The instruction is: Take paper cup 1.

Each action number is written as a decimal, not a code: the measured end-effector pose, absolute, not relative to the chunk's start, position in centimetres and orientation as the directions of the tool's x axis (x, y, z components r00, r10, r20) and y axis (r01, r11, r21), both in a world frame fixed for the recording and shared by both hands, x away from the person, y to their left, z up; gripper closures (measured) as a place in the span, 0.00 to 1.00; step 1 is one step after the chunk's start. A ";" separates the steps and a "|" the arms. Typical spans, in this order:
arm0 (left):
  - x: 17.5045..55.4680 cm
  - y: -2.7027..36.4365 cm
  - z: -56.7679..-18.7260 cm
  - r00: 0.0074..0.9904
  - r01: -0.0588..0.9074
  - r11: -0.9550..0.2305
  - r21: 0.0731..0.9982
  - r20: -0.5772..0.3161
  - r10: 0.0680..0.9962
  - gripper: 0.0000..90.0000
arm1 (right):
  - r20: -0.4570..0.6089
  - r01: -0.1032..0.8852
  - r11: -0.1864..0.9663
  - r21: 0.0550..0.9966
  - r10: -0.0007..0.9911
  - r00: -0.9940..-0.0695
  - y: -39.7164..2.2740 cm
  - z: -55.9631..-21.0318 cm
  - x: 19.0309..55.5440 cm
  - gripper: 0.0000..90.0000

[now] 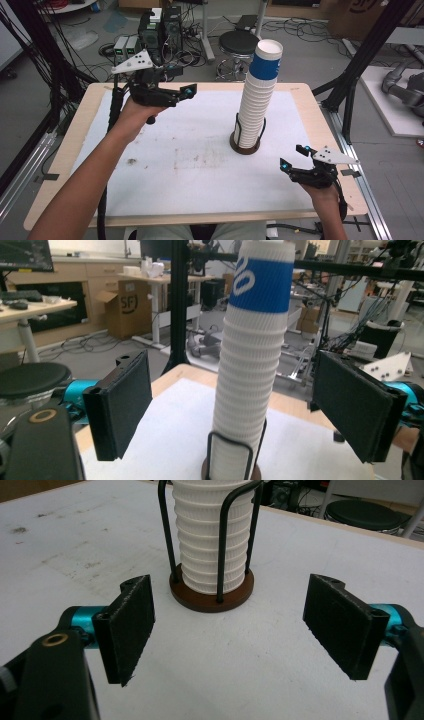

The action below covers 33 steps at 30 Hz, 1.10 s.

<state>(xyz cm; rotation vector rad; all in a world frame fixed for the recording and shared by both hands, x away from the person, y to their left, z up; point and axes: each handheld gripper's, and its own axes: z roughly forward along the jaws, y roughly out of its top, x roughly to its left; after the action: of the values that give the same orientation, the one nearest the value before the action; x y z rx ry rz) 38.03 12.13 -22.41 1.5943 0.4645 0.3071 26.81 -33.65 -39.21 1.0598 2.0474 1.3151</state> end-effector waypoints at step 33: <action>43.5 -1.0 -15.9 0.931 0.119 -0.126 0.985 -0.067 0.359 0.18 | 0.020 0.334 0.225 0.915 0.803 -0.596 -33.7 -38.9 26.7 0.23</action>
<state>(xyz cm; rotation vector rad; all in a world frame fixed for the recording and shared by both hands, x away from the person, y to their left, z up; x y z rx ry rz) 43.45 -1.01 -15.86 1.6967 0.3656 0.2130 26.68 -33.72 -38.90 1.0443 2.0420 1.3481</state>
